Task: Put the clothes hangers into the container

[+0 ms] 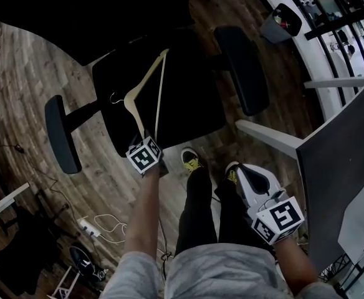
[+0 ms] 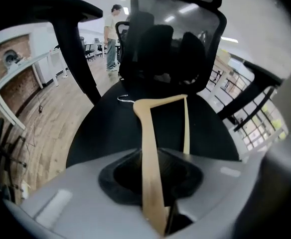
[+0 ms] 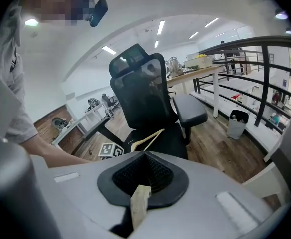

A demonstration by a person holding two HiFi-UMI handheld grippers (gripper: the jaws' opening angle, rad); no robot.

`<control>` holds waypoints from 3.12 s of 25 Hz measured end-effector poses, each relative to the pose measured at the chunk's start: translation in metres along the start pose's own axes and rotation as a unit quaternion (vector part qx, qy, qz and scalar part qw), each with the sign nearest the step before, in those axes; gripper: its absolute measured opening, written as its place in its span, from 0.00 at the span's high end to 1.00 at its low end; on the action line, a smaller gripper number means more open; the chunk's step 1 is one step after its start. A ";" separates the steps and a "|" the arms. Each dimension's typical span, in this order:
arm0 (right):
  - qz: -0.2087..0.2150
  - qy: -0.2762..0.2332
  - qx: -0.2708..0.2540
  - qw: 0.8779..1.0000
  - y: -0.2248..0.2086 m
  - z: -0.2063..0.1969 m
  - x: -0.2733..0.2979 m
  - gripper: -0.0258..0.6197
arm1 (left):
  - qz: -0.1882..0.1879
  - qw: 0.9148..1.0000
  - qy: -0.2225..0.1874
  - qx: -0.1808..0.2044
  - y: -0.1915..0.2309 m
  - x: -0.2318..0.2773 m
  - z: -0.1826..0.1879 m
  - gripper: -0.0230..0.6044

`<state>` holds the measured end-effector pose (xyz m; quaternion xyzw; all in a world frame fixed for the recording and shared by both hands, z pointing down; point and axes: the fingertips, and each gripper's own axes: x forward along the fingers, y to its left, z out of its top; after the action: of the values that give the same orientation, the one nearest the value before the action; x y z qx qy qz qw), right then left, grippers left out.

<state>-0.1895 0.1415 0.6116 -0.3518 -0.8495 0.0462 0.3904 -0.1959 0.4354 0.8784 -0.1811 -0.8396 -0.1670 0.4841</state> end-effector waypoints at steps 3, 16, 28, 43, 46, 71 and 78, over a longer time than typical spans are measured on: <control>-0.005 0.009 0.005 1.000 -0.007 -0.010 -0.002 0.96 | 0.051 0.995 0.070 0.050 0.004 0.032 -0.029 0.81; -0.026 0.060 0.022 0.998 -0.025 -0.028 0.003 0.96 | 0.119 0.988 0.076 0.057 0.026 0.066 -0.028 0.84; -0.018 0.008 -0.010 1.000 0.005 0.002 -0.040 0.96 | -0.007 0.996 -0.090 -0.015 0.047 -0.101 0.038 0.85; -0.114 -0.195 0.028 0.974 -0.053 0.069 -0.233 0.96 | -0.191 0.941 -0.241 0.142 -0.163 -0.313 0.150 0.86; -0.156 -0.233 0.036 0.959 -0.087 0.063 -0.294 0.96 | -0.242 0.919 -0.246 0.188 -0.241 -0.345 0.143 0.86; -0.454 -0.383 0.164 0.788 -0.182 -0.200 -0.694 0.96 | -0.547 0.530 -0.120 0.636 -0.783 -0.668 -0.256 0.87; -0.506 -0.405 0.186 0.739 -0.168 -0.240 -0.742 0.96 | -0.423 0.376 -0.081 0.821 -0.842 -0.682 -0.347 0.87</control>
<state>0.2151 -0.5015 0.3689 0.2615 -0.9549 0.1366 0.0332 -0.0092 -0.5599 0.3592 0.6704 -0.5687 0.4362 0.1918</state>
